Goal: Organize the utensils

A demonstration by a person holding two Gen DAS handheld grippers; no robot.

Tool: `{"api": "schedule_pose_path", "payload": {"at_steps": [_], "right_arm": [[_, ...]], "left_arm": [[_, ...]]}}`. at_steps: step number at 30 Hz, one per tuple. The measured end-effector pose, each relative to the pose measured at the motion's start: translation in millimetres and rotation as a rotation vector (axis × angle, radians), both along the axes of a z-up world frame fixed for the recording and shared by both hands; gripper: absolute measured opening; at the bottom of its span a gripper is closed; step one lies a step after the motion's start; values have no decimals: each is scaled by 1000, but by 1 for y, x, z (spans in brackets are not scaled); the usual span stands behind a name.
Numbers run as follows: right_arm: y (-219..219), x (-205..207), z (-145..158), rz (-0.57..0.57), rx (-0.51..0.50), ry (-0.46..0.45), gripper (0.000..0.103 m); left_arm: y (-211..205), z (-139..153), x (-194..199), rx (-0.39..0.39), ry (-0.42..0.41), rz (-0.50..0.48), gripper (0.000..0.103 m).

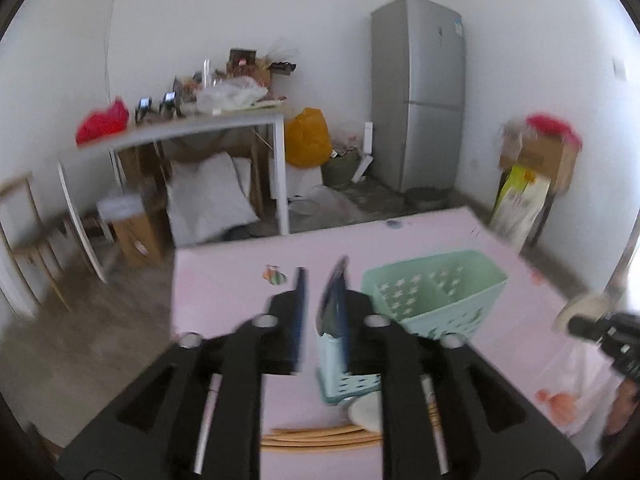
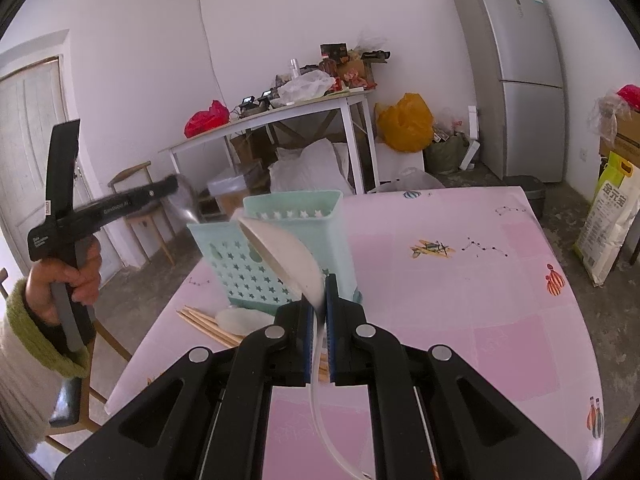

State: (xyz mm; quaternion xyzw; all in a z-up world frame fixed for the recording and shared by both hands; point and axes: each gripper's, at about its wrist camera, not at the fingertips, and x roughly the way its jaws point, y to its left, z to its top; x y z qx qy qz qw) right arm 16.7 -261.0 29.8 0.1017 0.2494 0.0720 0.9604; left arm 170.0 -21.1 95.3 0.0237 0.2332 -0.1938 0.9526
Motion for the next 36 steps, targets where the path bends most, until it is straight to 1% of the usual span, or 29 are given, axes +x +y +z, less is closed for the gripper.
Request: {"api": "schedule_pose_path", "payload": {"at_steps": [3,4,7,10,12,15,17,19,20,23,25,28,32,34,36], "right_arm": [[0,1,4,6,0,-17,6],[1,2,7,8,0,-25,6],[2,7,17,23,16,-54,6],[1,12,29,38,32,-90,6],[-1,15,42,51,51,-129,6],[-3,21,65,72,80,-198,6],[-5,26,79,86,99,-249,6],[-6,35,91,97,113,-298,6],[-6,40,94,104,128,-311,6],[-12,63,99,152,227,-336,6],[-15,76,98,162,275,-344,6],[-14,97,90,167,313,-348,6],[-14,130,64,179,363,-307,6],[-15,142,46,173,378,-271,6],[-17,151,35,170,394,-246,6]], "left_arm": [[12,-6,1,-93,24,-5,29],[19,-6,-1,-130,22,-1,33],[34,-8,-5,-191,9,22,41],[55,-11,-14,-265,6,57,46],[63,-15,-20,-290,14,74,48],[70,-26,-30,-295,39,88,53],[74,-36,-38,-306,64,94,59],[75,-49,-46,-316,107,91,62],[76,-56,-50,-317,126,92,65],[77,-72,-59,-315,168,107,70],[78,-83,-64,-316,193,115,73],[79,-95,-72,-301,211,130,75],[80,-101,-76,-285,224,143,78],[81,-105,-76,-289,235,144,80],[81,-105,-74,-295,243,146,81]]}}
